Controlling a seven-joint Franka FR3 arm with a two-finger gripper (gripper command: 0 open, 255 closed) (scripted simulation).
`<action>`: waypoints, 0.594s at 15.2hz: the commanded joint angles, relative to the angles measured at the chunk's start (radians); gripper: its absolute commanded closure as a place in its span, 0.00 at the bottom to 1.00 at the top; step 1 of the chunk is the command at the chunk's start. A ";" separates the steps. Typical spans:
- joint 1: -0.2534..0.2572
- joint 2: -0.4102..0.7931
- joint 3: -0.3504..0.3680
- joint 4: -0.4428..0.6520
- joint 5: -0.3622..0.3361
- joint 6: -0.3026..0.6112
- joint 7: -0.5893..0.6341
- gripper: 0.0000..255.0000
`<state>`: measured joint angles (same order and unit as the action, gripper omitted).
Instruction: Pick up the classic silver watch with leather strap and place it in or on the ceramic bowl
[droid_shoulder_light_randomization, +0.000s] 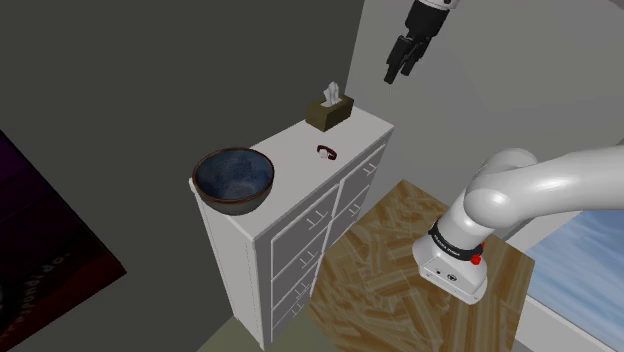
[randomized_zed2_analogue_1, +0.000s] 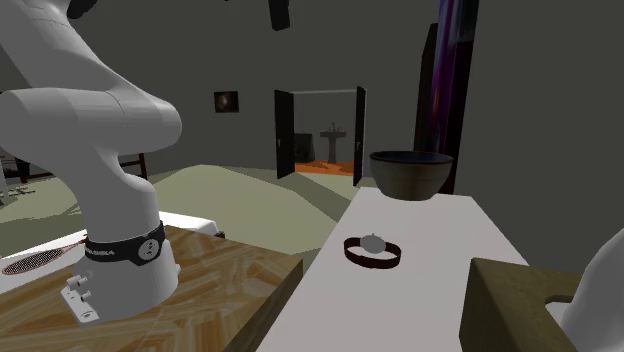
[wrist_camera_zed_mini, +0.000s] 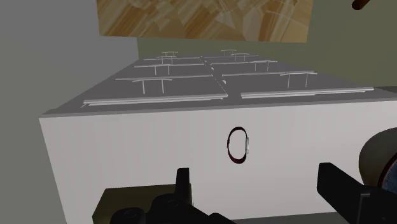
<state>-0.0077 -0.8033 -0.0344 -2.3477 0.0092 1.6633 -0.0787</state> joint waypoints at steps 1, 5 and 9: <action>0.000 0.000 0.000 0.000 0.000 0.000 0.000 0.00; 0.013 0.041 -0.006 -0.099 0.035 0.145 0.000 0.00; 0.032 0.108 -0.011 -0.178 0.075 0.296 -0.007 0.00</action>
<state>0.0184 -0.7108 -0.0467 -2.5000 0.0721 1.9131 -0.0861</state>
